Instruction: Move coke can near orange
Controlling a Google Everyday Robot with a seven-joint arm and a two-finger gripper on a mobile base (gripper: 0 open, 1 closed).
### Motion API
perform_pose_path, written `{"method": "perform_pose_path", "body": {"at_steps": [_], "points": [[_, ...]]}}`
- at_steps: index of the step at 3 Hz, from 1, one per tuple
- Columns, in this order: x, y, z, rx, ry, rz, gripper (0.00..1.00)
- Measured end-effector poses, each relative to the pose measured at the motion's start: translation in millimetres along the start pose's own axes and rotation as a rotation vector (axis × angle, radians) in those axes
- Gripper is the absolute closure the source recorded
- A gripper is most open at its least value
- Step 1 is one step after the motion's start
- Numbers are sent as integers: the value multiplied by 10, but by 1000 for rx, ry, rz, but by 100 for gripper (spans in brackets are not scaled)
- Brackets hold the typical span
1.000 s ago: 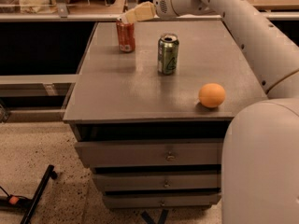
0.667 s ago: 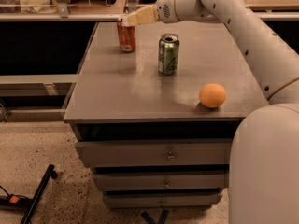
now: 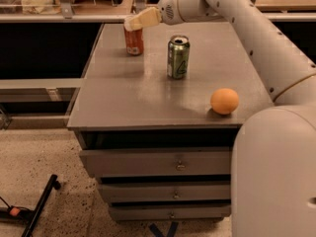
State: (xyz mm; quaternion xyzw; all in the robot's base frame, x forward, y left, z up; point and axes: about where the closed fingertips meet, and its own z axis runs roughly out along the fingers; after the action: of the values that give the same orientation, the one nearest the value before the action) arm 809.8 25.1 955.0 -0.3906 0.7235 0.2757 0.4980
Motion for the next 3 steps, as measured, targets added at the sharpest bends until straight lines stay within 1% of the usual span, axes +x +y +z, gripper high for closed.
{"method": "perform_pose_path", "body": {"at_steps": [1,2,3], "points": [[6,81,150,-20,37,-47,0],[23,111,236,-32,62,-79,0],[50,112,294,-43,70,-111,0]]}}
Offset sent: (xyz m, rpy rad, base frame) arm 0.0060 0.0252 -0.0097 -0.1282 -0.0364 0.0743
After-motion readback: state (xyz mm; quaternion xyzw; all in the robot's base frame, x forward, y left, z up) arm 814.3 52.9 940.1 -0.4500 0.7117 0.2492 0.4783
